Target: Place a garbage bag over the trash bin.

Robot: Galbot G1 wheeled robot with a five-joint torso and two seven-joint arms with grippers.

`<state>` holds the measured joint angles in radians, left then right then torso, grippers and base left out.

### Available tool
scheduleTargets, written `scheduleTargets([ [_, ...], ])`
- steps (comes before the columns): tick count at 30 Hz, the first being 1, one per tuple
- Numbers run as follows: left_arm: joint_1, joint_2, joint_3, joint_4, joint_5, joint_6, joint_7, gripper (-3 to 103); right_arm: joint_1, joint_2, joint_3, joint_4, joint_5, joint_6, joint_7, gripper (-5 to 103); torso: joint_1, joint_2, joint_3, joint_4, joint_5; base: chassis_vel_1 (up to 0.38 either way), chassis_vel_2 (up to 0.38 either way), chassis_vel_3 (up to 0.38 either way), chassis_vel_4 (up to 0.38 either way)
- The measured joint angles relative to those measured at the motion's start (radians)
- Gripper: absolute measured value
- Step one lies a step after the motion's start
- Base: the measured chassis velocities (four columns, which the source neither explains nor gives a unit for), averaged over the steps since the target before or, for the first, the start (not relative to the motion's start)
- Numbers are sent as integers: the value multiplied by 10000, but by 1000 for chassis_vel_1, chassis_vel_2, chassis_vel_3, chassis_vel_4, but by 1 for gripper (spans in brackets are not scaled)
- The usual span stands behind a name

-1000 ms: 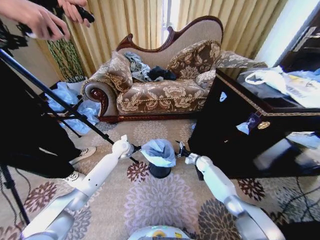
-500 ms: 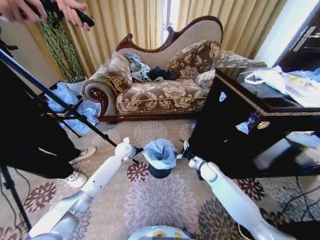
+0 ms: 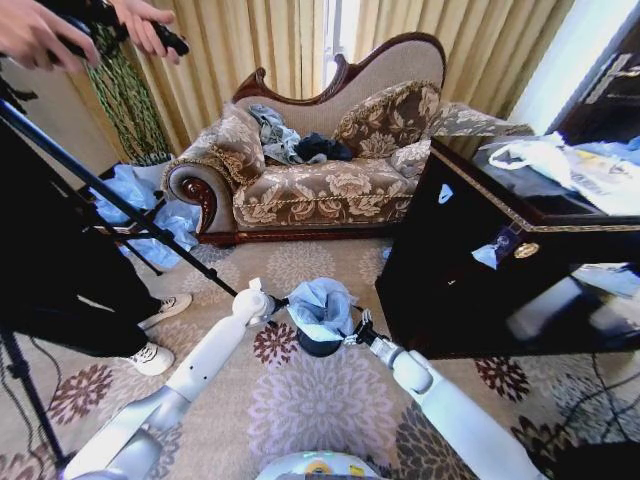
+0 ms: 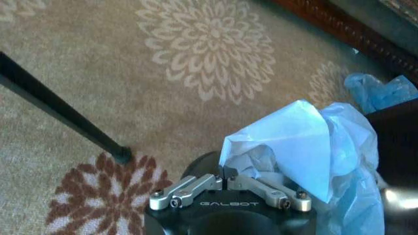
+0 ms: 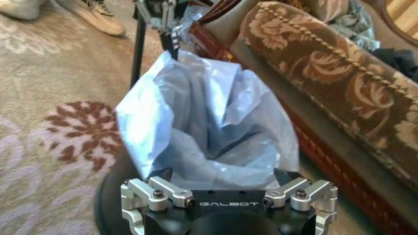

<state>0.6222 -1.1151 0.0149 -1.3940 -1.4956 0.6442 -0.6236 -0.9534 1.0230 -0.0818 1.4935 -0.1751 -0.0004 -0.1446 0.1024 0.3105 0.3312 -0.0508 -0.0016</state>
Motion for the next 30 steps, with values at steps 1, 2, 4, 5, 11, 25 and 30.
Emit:
scheduleTargets([
  [1,0,0,0,0,0,0,0,0,0,0,0,0,0,0,0,100,0,0,0,0,0,0,0,0,0],
  [2,44,25,-30,-22,0,-2,0,0,-41,29,-6,4,-23,-24,-23,100,0,0,0,-1,0,0,0,0,0],
  [4,129,89,-62,-42,7,-12,9,0,-88,117,-81,3,-64,-60,-35,100,0,0,0,0,-1,0,0,0,0],
  [5,158,101,-72,-41,22,-19,16,0,-96,160,-119,-16,-72,-60,-31,100,0,0,0,1,-1,0,0,0,0],
  [11,320,148,-115,26,132,-78,114,0,-139,430,-223,-281,-205,-22,58,100,0,0,1,0,-1,0,0,0,0],
  [25,50,-235,-78,1217,887,-354,909,0,195,723,-218,-1319,-859,504,203,100,2,-2,1,-1,-2,0,0,0,0],
  [30,-143,-329,-83,1548,1091,-476,1118,0,435,781,-165,-1675,-1084,685,220,100,1,-1,1,0,1,0,0,0,0],
])
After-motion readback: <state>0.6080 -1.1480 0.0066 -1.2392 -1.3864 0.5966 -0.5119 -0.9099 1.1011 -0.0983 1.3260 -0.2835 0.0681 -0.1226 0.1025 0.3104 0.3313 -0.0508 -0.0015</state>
